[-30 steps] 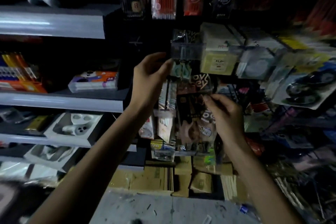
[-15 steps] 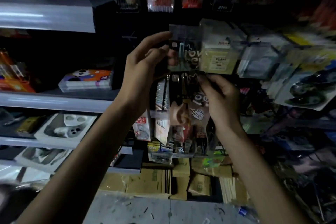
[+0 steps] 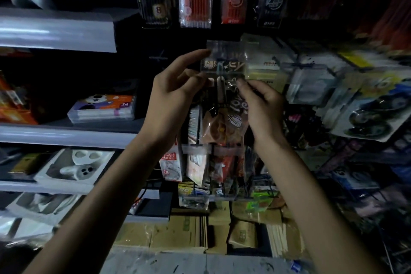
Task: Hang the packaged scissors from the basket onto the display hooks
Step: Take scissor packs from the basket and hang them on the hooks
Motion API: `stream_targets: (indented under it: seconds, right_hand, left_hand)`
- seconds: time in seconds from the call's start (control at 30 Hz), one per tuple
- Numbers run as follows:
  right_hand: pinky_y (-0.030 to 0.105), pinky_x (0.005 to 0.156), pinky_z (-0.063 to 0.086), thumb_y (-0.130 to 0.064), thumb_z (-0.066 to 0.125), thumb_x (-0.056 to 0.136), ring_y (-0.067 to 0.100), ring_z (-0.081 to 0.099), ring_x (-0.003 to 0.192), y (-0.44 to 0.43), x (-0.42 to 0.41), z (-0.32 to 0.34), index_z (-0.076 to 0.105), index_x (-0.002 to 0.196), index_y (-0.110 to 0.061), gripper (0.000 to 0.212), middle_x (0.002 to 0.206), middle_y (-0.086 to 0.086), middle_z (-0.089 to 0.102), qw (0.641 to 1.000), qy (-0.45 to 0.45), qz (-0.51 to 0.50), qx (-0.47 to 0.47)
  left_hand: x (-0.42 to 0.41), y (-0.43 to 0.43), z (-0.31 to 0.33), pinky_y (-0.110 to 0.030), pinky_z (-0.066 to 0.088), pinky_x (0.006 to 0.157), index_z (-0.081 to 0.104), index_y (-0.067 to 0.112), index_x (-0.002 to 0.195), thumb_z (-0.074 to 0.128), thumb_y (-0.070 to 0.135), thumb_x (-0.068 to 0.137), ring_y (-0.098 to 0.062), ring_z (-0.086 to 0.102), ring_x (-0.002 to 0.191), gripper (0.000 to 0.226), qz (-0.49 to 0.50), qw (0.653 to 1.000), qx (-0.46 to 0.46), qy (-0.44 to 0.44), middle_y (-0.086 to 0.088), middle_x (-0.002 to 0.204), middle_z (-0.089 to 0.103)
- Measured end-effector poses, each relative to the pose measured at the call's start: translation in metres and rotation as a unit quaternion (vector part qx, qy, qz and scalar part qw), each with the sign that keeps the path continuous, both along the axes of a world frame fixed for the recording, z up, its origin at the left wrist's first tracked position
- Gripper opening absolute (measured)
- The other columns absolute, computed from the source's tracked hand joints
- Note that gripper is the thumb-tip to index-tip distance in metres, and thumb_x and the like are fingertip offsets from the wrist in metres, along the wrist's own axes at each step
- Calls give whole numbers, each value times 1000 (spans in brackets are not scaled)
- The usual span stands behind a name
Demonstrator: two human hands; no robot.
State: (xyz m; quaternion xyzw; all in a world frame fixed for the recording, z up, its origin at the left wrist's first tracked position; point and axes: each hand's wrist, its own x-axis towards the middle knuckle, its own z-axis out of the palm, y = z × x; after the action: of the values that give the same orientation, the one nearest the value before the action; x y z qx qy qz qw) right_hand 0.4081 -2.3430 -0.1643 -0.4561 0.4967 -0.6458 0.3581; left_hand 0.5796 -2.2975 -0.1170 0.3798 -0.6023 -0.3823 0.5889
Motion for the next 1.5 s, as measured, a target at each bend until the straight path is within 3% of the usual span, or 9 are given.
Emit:
stream_targets:
  seconds: [0.17, 0.47, 0.63, 0.8, 0.9, 1.0, 1.17, 1.37, 1.5]
  right_hand:
    - [25, 85, 55, -35, 74, 93, 8, 71, 98, -8, 3, -6, 77, 109, -16, 26, 101, -5, 78, 1000, -6, -10, 7]
    - [23, 78, 53, -36, 73, 93, 12, 72, 92, -12, 5, -12, 79, 98, -18, 19, 92, -5, 78, 1000, 5, -15, 2]
    - [21, 76, 52, -35, 73, 93, 9, 72, 91, -17, 8, -9, 79, 99, -17, 21, 91, -7, 78, 999, 3, -28, 20]
    - [28, 82, 56, -30, 75, 93, 16, 73, 94, -17, 7, -16, 78, 99, -11, 21, 94, 4, 79, 999, -23, -30, 31]
    - [34, 82, 56, -30, 76, 92, 20, 73, 93, -19, 6, -16, 77, 96, -12, 19, 93, 6, 78, 999, -27, -32, 34]
    - [29, 74, 55, -34, 75, 92, 18, 72, 87, -20, 5, -15, 77, 93, -15, 20, 88, 3, 78, 998, -6, -37, 43]
    - [9, 51, 44, -35, 74, 93, 3, 63, 69, -20, 1, -18, 76, 94, -9, 26, 82, 2, 71, 998, -1, -34, 53]
    - [7, 57, 42, -38, 75, 91, 0, 62, 69, -16, -4, -27, 76, 89, -18, 20, 83, -2, 73, 994, 72, -8, 77]
    - [5, 64, 45, -14, 78, 89, 0, 63, 77, -6, -2, -44, 74, 105, -2, 20, 82, -8, 67, 989, 125, -8, 76]
  left_hand:
    - [2, -2, -3, -27, 50, 83, 65, 26, 138, 54, 3, 105, -22, 56, 89, 42, -2, 1000, 2, -6, -34, 97, 56]
    - [3, -4, -7, -24, 51, 84, 63, 27, 139, 52, 1, 106, -18, 57, 90, 44, -3, 1000, -11, -13, -34, 101, 56]
    - [2, -7, -16, -23, 52, 88, 64, 20, 140, 53, 0, 105, -11, 63, 91, 42, 1, 1000, -16, 0, -24, 95, 64]
    - [6, -3, -30, -25, 57, 92, 70, 20, 131, 52, 2, 106, -8, 72, 105, 36, 4, 1000, 3, 7, -3, 106, 77]
    - [7, -6, -47, -31, 59, 97, 70, 18, 131, 53, 3, 106, -13, 72, 111, 34, 15, 1000, 21, 4, -3, 114, 77]
    - [9, -21, -75, -37, 58, 92, 68, 24, 130, 60, 16, 102, -17, 70, 108, 30, 89, 994, 13, -54, -4, 112, 72]
    - [1, -30, -103, -19, 55, 73, 66, 22, 130, 73, 30, 98, -10, 72, 97, 34, 105, 989, 90, -60, 2, 107, 73]
    - [-5, -32, -107, -20, 53, 62, 77, 13, 93, 75, 21, 96, -11, 74, 74, 9, 99, 991, 77, -41, 1, 83, 79]
    - [-5, -33, -105, -22, 55, 63, 76, 12, 90, 78, 15, 93, -14, 75, 75, 5, 104, 991, 81, -14, -2, 82, 79]
